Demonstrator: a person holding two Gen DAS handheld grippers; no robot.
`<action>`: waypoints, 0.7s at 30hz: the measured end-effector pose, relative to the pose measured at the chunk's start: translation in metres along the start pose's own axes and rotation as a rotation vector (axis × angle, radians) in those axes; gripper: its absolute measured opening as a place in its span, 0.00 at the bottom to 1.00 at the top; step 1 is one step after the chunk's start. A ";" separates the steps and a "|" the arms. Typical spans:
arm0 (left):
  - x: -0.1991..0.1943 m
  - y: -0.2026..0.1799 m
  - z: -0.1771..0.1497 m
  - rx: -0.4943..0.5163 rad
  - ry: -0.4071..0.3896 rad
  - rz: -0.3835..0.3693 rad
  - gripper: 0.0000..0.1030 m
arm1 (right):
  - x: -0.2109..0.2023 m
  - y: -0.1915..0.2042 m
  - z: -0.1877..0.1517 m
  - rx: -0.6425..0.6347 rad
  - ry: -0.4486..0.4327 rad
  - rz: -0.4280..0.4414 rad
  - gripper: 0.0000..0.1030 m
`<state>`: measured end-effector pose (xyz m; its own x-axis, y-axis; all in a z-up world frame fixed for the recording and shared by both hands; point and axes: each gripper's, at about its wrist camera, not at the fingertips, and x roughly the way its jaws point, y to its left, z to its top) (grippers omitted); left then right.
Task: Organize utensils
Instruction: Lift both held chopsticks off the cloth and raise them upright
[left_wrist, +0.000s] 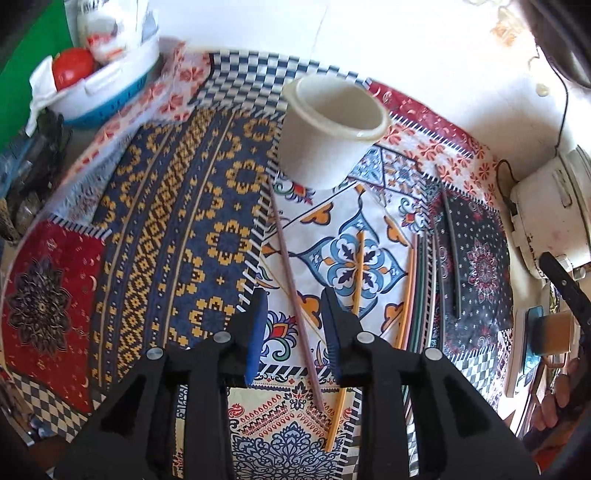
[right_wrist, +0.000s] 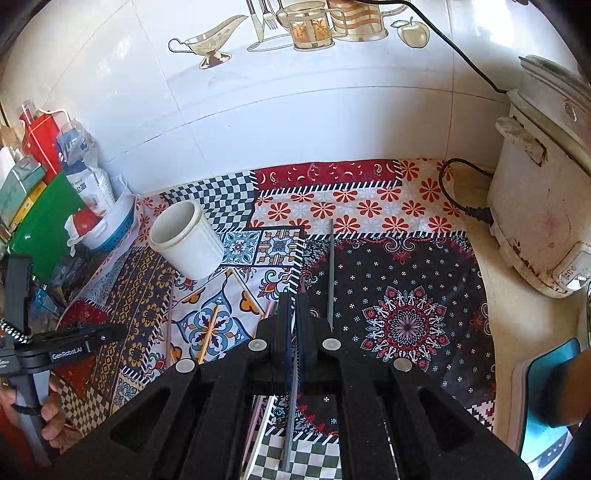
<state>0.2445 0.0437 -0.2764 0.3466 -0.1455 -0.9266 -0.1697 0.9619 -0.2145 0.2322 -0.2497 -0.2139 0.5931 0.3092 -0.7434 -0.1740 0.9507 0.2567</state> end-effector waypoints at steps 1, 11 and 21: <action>0.005 0.001 0.001 -0.003 0.009 0.000 0.27 | 0.001 0.000 0.000 0.000 0.003 -0.001 0.01; 0.051 -0.004 0.008 -0.003 0.089 0.005 0.27 | 0.019 -0.011 0.001 0.000 0.064 0.052 0.03; 0.082 -0.004 0.015 -0.012 0.152 0.005 0.27 | 0.062 -0.032 0.023 -0.029 0.118 -0.016 0.39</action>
<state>0.2878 0.0313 -0.3467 0.2024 -0.1753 -0.9635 -0.1827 0.9598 -0.2130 0.2926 -0.2612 -0.2533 0.4996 0.2930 -0.8152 -0.1892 0.9553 0.2274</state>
